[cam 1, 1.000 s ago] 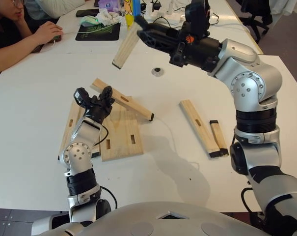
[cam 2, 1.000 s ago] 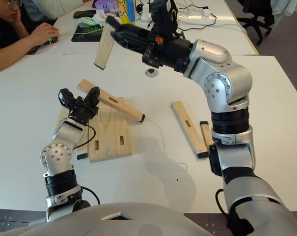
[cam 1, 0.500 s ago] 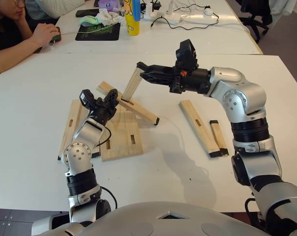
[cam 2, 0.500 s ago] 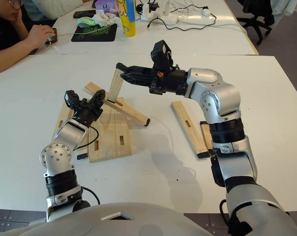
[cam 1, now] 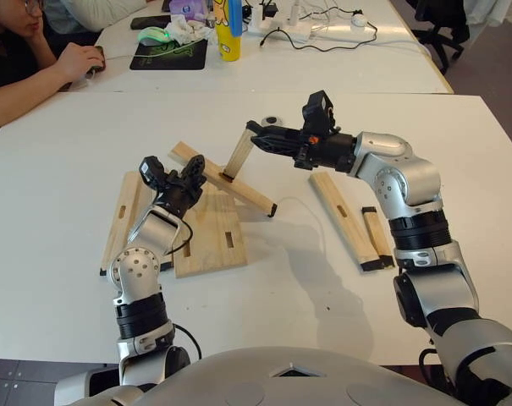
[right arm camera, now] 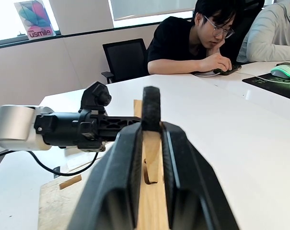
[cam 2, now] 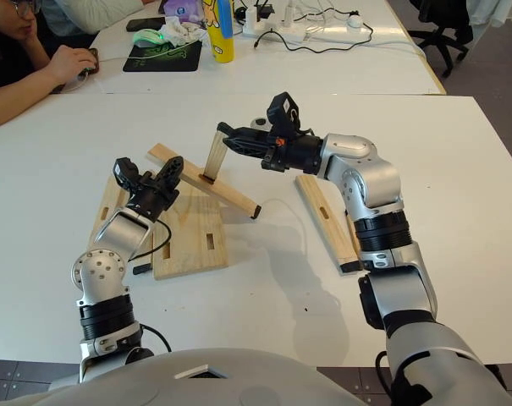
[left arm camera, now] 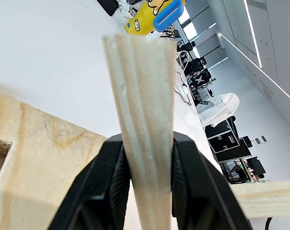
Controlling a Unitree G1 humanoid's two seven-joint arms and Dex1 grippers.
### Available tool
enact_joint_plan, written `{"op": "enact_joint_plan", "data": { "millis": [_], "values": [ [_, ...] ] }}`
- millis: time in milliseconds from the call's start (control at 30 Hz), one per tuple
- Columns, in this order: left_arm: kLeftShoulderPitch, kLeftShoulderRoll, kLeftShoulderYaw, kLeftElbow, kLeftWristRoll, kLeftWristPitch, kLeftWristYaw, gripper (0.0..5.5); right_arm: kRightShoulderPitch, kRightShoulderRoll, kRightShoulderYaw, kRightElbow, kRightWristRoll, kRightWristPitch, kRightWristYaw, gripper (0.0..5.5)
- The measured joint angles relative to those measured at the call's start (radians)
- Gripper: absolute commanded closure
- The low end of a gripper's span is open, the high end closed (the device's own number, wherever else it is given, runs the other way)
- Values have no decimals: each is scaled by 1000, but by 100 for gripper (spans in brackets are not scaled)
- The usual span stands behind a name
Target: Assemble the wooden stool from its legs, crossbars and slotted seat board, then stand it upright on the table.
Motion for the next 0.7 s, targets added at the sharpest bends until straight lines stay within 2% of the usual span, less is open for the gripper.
{"op": "enact_joint_plan", "data": {
  "millis": [700],
  "values": [
    [3,4,-5,36,0,-7,-12,446,58,49,10,-38,-16,-74,-9,507]
  ]
}}
